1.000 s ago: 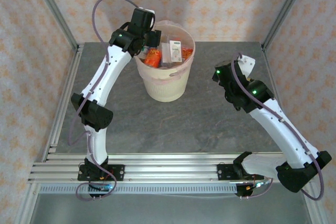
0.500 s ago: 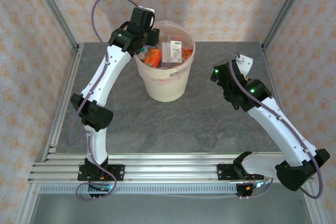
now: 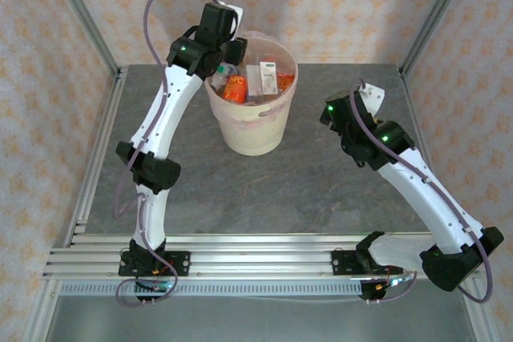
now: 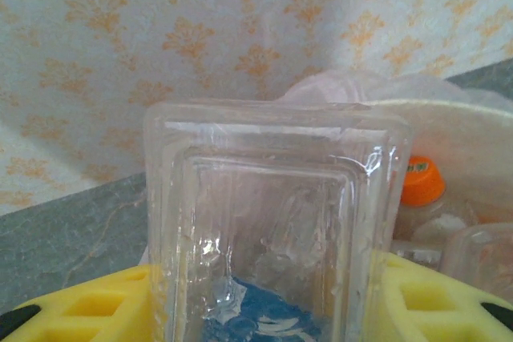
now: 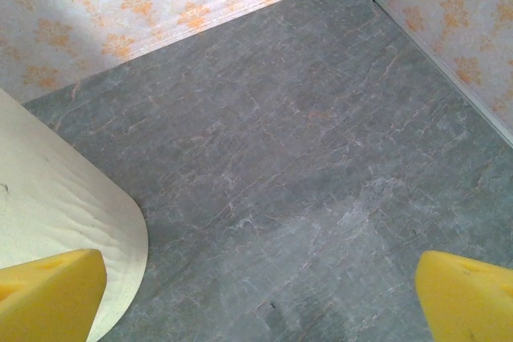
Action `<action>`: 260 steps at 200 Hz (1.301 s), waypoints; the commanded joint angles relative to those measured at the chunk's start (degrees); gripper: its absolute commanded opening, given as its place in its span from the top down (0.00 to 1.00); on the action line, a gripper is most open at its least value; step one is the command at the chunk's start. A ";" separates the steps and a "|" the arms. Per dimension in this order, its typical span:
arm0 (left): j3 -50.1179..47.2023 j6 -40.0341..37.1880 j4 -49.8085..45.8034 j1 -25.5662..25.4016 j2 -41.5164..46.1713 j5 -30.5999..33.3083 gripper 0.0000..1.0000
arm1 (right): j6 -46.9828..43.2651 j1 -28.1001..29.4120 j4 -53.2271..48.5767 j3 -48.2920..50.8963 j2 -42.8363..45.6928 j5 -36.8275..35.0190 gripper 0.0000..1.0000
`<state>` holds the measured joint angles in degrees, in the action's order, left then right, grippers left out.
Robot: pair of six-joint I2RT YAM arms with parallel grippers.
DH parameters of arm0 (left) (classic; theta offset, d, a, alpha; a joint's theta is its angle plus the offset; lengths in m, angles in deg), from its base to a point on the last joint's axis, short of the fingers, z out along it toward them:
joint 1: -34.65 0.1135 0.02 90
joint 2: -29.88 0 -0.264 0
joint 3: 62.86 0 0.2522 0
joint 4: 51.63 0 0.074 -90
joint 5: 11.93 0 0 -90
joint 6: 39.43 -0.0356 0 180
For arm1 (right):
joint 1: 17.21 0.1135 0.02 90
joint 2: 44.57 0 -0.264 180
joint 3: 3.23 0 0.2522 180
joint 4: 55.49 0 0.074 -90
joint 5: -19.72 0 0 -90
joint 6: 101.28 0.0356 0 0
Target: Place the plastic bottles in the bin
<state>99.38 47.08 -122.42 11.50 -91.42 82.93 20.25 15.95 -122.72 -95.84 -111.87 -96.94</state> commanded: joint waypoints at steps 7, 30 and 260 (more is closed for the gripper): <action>2.72 -4.21 -6.71 0.63 -1.05 -1.23 0.52 | 0.64 -0.30 0.12 -0.33 -0.19 -0.24 0.01; 1.89 -5.97 -7.44 0.83 -1.34 -3.70 0.44 | 0.73 -0.29 0.21 -0.38 -0.19 0.08 0.01; 0.31 2.03 0.54 4.09 -1.56 -11.01 0.51 | 0.82 -0.29 0.20 -1.19 -1.53 1.25 0.01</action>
<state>99.93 50.14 -119.82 15.54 -90.74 69.49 20.25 15.95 -122.72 -95.97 -114.10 -95.67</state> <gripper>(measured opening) 0.559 0.992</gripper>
